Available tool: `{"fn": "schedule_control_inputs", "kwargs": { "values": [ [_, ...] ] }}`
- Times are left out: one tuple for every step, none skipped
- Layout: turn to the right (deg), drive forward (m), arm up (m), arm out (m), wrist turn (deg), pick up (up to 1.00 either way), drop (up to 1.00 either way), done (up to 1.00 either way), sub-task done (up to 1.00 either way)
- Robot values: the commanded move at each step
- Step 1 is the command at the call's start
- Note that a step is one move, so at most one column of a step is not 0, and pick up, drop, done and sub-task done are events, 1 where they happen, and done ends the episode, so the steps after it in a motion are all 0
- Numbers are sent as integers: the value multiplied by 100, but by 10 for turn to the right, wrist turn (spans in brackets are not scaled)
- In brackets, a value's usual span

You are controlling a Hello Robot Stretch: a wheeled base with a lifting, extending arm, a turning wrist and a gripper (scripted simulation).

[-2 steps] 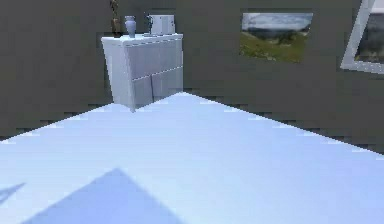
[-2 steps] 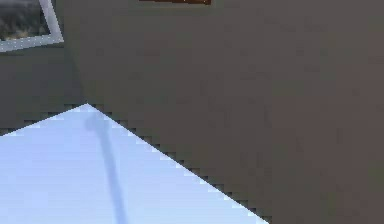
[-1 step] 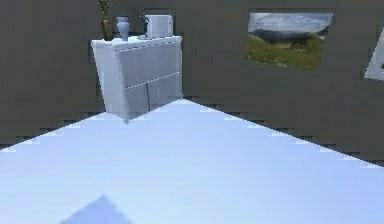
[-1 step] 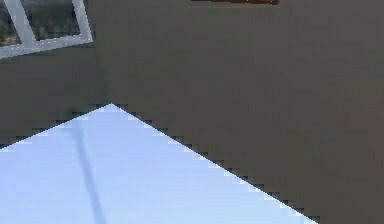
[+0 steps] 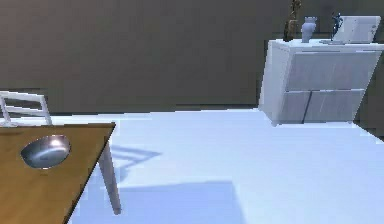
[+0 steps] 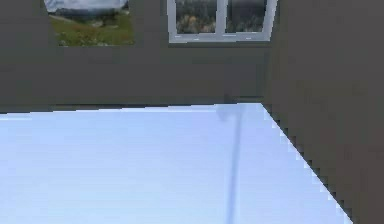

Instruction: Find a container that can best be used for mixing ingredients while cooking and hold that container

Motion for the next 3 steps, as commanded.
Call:
{"fn": "schedule_control_inputs", "kwargs": {
  "values": [
    [0,25,0,0,0,0,0,0,0],
    [-450,0,0,0,0,0,0,0,0],
    [-450,0,0,0,0,0,0,0,0]
  ]
}}
